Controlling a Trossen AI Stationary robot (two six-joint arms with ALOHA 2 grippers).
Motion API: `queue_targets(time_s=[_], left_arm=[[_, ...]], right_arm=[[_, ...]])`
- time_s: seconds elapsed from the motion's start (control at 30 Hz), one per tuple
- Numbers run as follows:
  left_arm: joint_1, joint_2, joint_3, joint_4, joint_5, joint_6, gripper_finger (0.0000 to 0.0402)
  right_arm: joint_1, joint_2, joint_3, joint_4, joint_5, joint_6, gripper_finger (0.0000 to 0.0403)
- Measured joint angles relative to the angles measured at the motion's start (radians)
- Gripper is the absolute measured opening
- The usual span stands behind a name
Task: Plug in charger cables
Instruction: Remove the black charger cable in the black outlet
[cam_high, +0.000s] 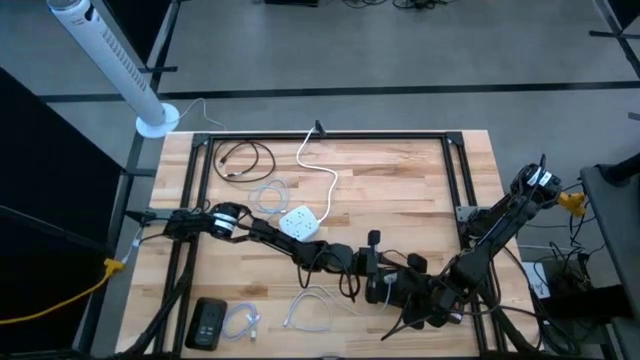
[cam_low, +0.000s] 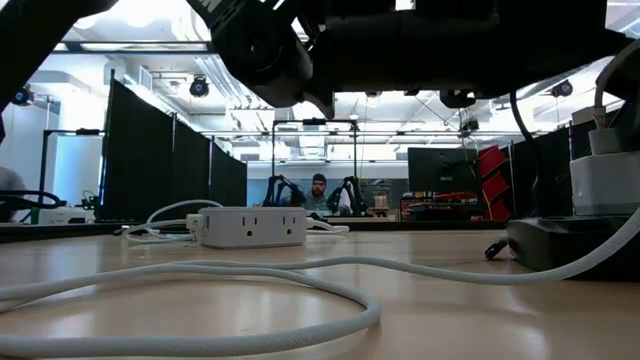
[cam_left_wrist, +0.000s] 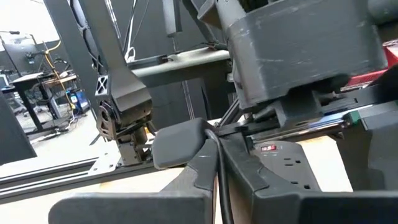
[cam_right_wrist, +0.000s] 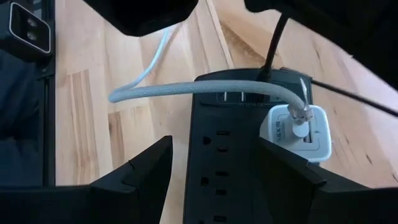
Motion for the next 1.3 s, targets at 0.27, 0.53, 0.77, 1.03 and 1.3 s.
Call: queue_targets(time_s=[0.27,0.53,0.77,1.03,1.3], left_arm=[[0.0,0.0,0.0,-0.041,-0.005,-0.004,0.0001],[0.0,0.002,0.0,-0.059,0.009,-0.012,0.0],[-0.001,0.002,-0.001,-0.061,0.019,-0.026,0.0],[-0.003,0.002,-0.002,-0.067,0.03,-0.026,0.0],[-0.003,0.002,-0.002,-0.067,0.038,-0.033,0.0]], right_arm=[[0.001,-0.013,0.007,0.004,-0.073,-0.013,0.0201],[0.002,-0.015,0.039,0.0,-0.081,-0.05,0.0201],[0.002,-0.017,0.078,0.006,-0.122,-0.061,0.0201],[0.001,-0.017,0.084,0.062,-0.231,-0.052,0.02],[0.0,-0.017,0.084,0.073,-0.212,-0.102,0.0199]])
